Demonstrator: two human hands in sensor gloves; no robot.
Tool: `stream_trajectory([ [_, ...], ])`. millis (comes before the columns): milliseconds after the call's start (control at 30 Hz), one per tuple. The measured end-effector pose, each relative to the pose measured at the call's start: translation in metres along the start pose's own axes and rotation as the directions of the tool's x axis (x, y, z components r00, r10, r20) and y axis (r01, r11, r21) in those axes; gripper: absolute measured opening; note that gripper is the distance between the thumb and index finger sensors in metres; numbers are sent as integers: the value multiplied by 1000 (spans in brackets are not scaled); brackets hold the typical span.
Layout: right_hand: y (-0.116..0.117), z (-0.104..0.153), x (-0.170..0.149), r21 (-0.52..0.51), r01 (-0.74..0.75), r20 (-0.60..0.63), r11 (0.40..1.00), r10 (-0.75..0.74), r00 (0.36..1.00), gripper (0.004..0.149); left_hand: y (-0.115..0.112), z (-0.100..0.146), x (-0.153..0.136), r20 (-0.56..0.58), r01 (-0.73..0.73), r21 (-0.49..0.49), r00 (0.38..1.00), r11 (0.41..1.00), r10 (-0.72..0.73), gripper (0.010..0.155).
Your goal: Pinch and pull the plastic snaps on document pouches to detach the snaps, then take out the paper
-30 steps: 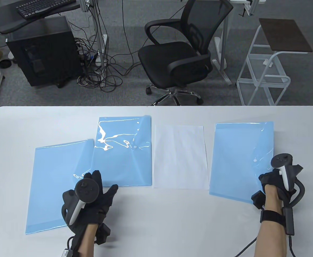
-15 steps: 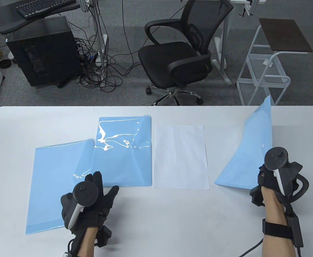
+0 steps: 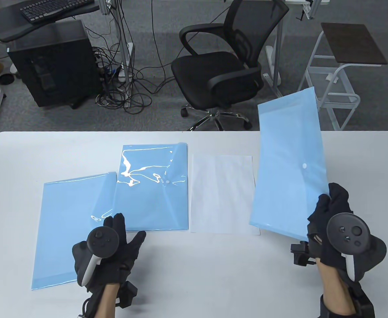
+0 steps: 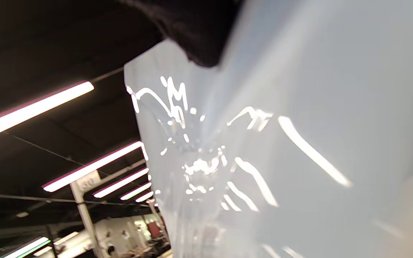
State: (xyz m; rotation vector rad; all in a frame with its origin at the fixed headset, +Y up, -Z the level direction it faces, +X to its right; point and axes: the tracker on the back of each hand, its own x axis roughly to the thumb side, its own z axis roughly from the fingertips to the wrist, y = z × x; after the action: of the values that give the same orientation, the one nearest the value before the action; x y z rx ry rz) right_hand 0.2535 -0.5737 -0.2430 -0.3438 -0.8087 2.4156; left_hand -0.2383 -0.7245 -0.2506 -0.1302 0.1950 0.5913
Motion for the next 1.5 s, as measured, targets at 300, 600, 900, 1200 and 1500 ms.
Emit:
stream_trajectory([
  [300,54,37,5,227,255,-4,940,-261,965,39,1,2,-3,0,4,5,1000,1000,-4,90],
  [600,124,65,-8,398,369,-101,840,-359,928,39,5,1,-13,-26,-18,11,999,1000,19,90],
  [900,135,76,-17,430,399,-120,810,-387,914,39,0,-4,-18,-16,-147,-19,989,989,146,93],
  [1200,136,80,-18,444,479,-168,757,-455,874,39,-26,-13,9,82,-545,-237,814,805,575,108],
  [1500,138,83,-16,466,512,-195,722,-480,855,39,-59,-22,15,-103,-759,-443,571,477,814,106],
])
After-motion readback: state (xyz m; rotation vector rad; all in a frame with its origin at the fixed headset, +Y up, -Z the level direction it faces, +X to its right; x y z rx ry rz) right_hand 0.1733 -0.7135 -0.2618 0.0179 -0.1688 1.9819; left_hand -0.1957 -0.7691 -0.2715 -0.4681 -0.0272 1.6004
